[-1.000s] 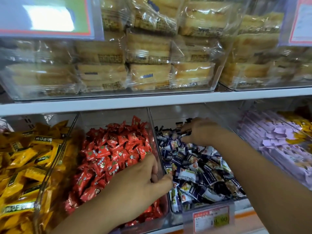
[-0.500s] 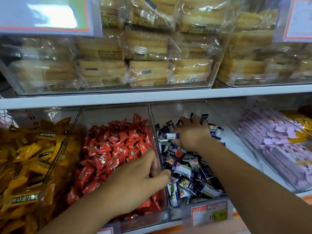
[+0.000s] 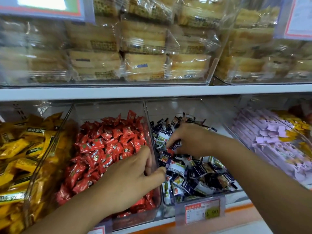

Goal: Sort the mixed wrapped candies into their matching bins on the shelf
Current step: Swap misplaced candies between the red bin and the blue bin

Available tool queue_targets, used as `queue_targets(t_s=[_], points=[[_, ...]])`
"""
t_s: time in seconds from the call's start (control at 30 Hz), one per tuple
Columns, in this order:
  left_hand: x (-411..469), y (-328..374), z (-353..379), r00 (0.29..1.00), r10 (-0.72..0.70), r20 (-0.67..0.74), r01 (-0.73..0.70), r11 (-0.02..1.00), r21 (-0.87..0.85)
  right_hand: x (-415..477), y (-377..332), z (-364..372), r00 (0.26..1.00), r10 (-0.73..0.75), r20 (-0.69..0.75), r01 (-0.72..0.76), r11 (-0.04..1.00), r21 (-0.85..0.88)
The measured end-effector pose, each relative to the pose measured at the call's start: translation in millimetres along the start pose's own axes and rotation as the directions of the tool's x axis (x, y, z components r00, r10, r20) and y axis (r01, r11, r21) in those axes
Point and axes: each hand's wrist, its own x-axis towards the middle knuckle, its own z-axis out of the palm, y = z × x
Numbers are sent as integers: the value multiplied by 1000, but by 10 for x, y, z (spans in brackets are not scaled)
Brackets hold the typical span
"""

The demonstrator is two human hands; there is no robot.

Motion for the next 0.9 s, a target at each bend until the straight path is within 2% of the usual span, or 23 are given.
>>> queue_targets(t_s=[0.07, 0.13, 0.23, 0.37, 0.57, 0.63, 0.7, 0.77, 0.83, 0.9], points=[[-10, 11, -8, 1000, -1, -2, 1, 1000, -6, 88, 4, 173, 997, 43, 64, -31, 982, -187], [-24, 9, -13, 1000, 5, -7, -5, 1000, -12, 153, 28, 203, 996, 81, 40, -71, 974, -215], [-43, -8, 0, 1000, 19, -18, -19, 1000, -20, 157, 75, 174, 997, 65, -35, -67, 996, -67], [-36, -37, 14, 998, 52, -25, -53, 998, -44, 62, 127, 45, 989, 76, -128, -35, 956, 293], [-45, -46, 31, 996, 68, -57, -70, 997, -42, -41, 21, -222, 930, 160, -331, -28, 929, 370], [-47, -54, 34, 995, 70, -68, -74, 996, -46, -27, -140, -274, 901, 140, -411, 79, 877, 473], [-48, -64, 38, 994, 77, -75, -81, 995, -53, -28, -284, -285, 901, 66, -429, 177, 847, 502], [-57, -78, 42, 993, 83, -82, -89, 994, -64, -89, -338, -296, 952, -2, -307, 139, 894, 425], [-65, -93, 46, 992, 88, -86, -95, 993, -74, -207, -302, -304, 999, -34, -25, 39, 959, 281], [-58, -101, 44, 993, 86, -82, -93, 992, -84, -312, -300, -226, 954, 29, 298, -49, 997, 59]])
